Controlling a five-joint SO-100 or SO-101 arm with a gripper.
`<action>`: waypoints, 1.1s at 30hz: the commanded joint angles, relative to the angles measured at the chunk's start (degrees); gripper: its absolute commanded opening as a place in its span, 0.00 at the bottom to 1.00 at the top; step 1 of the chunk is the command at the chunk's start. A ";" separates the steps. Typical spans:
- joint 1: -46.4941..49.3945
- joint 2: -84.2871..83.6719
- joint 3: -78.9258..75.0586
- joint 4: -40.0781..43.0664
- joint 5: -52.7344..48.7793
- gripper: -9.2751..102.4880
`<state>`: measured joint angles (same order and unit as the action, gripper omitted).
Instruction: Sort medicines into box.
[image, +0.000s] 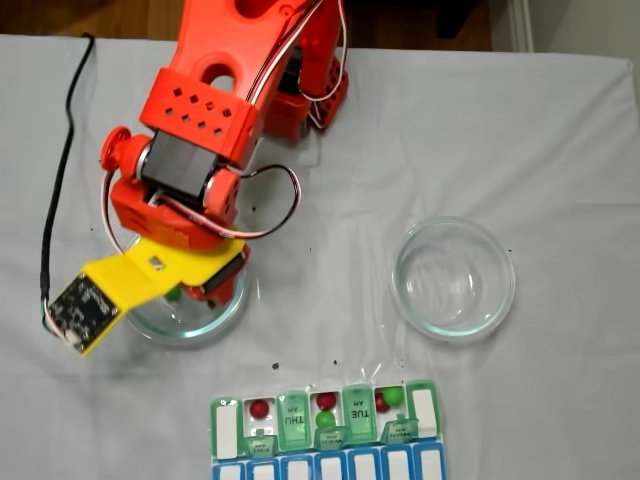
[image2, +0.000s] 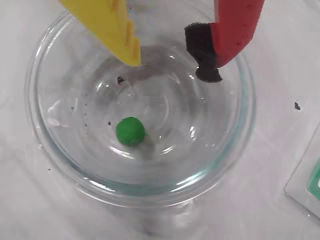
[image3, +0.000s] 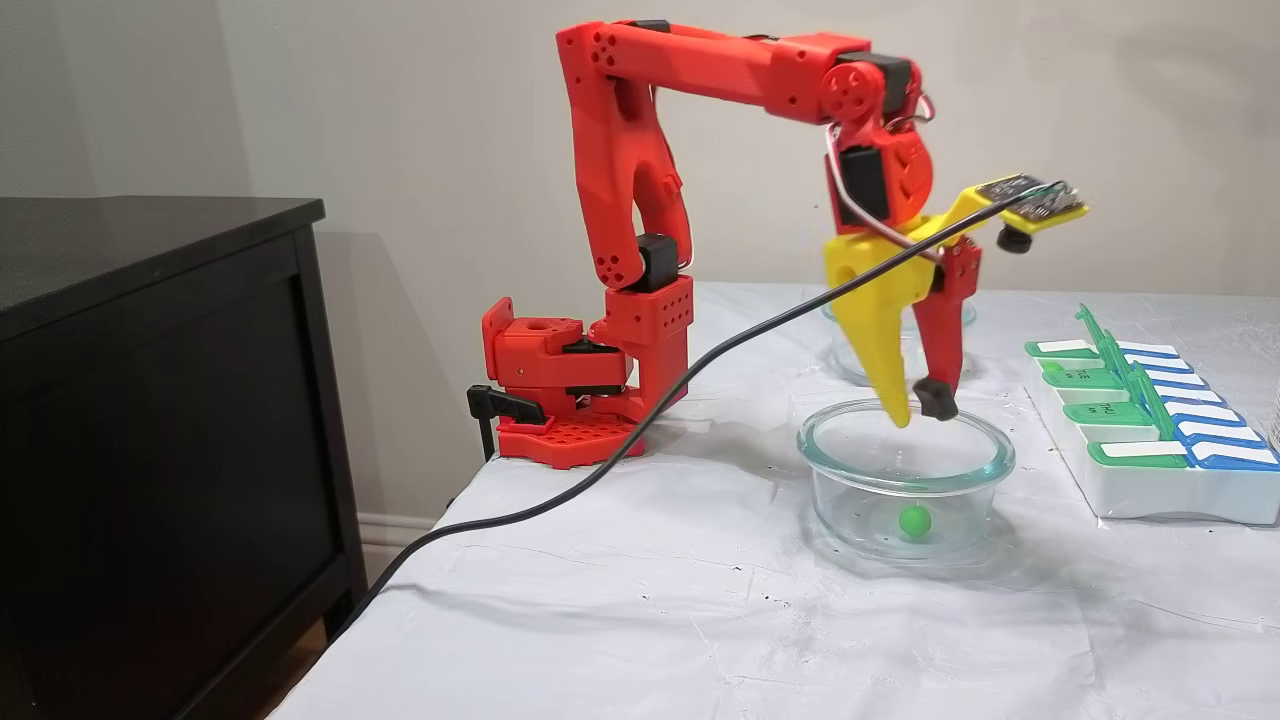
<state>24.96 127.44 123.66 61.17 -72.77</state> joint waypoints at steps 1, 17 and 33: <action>2.37 9.05 3.25 -6.68 -0.35 0.27; 4.22 -0.35 4.04 -14.33 -4.75 0.27; 4.83 -4.66 3.69 -15.56 -9.40 0.25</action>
<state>29.71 122.34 128.58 47.81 -82.53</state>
